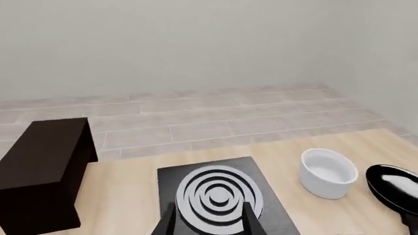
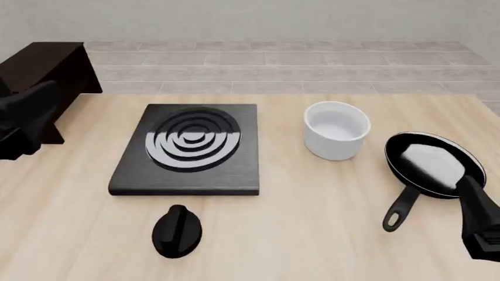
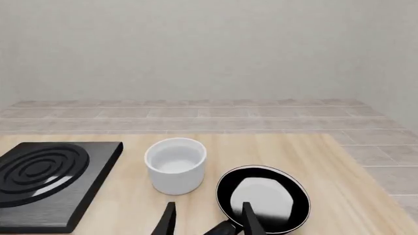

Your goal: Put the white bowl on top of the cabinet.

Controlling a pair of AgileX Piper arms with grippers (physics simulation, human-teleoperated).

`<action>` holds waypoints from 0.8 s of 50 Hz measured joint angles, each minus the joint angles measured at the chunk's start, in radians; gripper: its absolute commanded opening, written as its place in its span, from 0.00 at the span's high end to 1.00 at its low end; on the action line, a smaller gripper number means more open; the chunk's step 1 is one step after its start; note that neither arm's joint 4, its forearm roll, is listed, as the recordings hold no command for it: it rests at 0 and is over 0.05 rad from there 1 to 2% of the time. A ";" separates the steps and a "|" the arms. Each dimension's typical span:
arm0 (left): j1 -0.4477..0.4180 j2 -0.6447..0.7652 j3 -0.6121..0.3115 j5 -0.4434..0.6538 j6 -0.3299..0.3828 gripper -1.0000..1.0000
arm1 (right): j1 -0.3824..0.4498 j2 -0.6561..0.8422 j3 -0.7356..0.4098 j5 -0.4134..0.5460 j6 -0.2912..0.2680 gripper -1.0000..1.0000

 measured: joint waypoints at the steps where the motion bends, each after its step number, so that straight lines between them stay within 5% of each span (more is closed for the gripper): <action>1: -0.009 0.015 -0.012 0.000 -0.001 0.00 | 0.000 0.001 0.000 0.000 0.000 0.00; 40: -0.332 0.718 -0.581 -0.008 0.036 0.00 | 0.000 -0.005 0.001 0.004 0.000 0.00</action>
